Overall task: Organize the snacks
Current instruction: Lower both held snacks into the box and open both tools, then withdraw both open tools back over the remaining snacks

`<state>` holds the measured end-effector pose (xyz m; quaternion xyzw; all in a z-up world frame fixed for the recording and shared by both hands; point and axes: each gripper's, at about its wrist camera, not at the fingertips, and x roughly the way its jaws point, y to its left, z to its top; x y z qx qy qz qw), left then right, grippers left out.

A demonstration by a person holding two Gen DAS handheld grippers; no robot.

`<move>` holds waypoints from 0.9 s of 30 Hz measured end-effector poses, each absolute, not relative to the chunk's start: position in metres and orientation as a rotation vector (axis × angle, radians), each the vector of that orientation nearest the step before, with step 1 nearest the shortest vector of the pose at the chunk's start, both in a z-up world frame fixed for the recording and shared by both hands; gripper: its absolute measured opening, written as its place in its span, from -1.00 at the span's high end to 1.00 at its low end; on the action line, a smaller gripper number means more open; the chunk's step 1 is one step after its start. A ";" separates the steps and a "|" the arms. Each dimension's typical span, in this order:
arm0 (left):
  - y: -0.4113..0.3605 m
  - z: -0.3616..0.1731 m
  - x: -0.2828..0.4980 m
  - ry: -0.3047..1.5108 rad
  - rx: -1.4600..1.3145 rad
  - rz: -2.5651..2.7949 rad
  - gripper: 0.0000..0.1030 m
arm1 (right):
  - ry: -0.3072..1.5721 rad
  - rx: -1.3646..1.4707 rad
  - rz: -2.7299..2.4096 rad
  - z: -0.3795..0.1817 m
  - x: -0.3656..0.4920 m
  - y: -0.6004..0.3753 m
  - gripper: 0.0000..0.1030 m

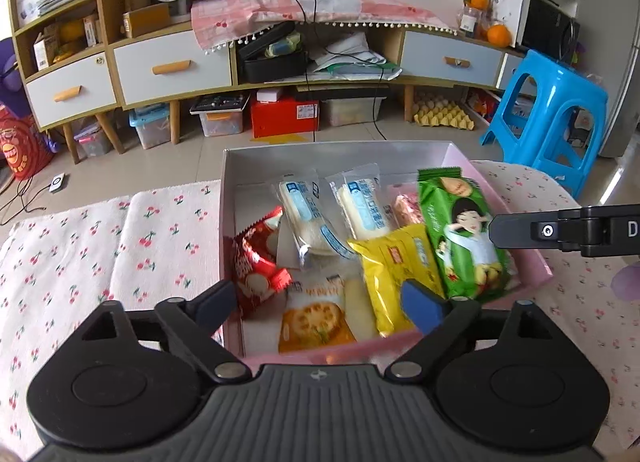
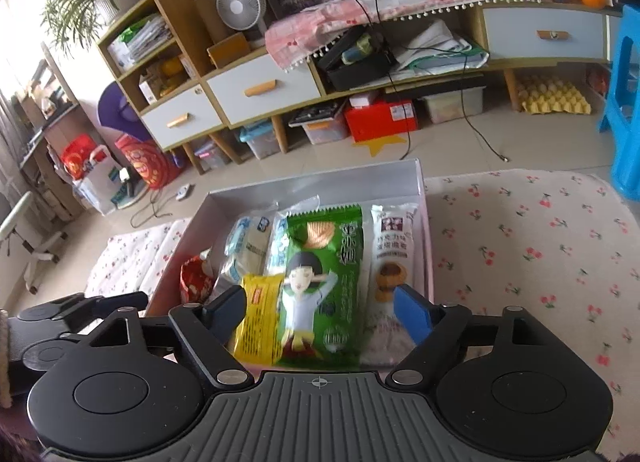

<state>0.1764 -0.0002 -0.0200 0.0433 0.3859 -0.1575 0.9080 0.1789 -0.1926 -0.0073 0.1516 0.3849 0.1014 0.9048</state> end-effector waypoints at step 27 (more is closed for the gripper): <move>0.010 -0.012 0.086 0.841 0.001 -0.223 -0.99 | 0.870 0.157 0.166 0.007 0.076 -0.185 -0.85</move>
